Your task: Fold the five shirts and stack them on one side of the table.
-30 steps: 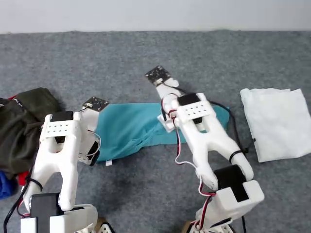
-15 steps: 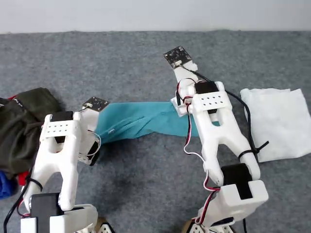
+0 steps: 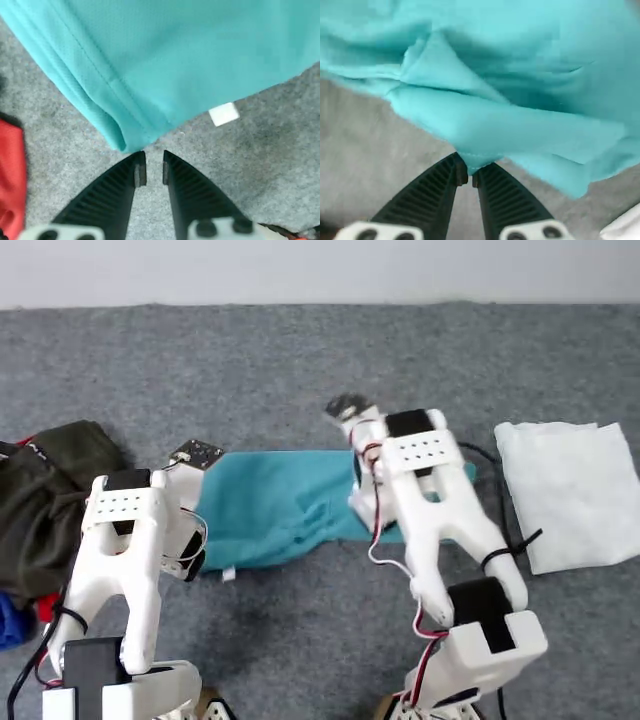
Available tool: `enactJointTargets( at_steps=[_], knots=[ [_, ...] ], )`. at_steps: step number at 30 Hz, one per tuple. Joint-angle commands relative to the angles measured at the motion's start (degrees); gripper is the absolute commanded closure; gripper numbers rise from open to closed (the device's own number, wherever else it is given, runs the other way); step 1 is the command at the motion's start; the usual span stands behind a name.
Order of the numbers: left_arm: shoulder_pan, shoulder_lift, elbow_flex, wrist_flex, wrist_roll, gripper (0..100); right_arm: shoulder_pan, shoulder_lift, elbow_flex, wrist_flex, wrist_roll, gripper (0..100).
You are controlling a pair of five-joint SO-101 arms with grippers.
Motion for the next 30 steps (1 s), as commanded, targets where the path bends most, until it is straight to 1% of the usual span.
enactJointTargets(
  at_steps=[1,7,10,13,19,22,26,30],
  knots=[
    [0.5,-1.9,-0.1,-0.2,-0.5,94,-4.1,-3.9,4.9,2.4,2.9,98.9],
    [0.5,-1.9,-0.1,-0.2,-0.5,94,-12.7,-16.1,18.5,2.9,6.8,98.9],
    [0.5,-1.9,-0.1,-0.2,-0.5,94,-15.5,-22.7,22.9,3.0,11.0,98.9],
    [0.5,-1.9,-0.1,-0.2,-0.5,94,-13.4,-27.9,23.8,3.7,12.2,98.9],
    [0.5,-1.9,-0.1,-0.2,-0.5,94,-3.3,-32.2,23.7,8.0,12.7,98.5],
    [0.5,-1.9,-0.1,-0.2,-0.5,94,-0.1,-32.1,23.8,10.1,12.7,94.4],
    [0.5,-1.9,-0.1,-0.2,-0.5,94,-0.6,-32.0,26.4,10.2,12.7,88.6],
    [0.5,-1.9,-0.1,-0.2,-0.5,94,-4.7,-32.6,30.9,9.6,12.5,87.6]
  ],
)
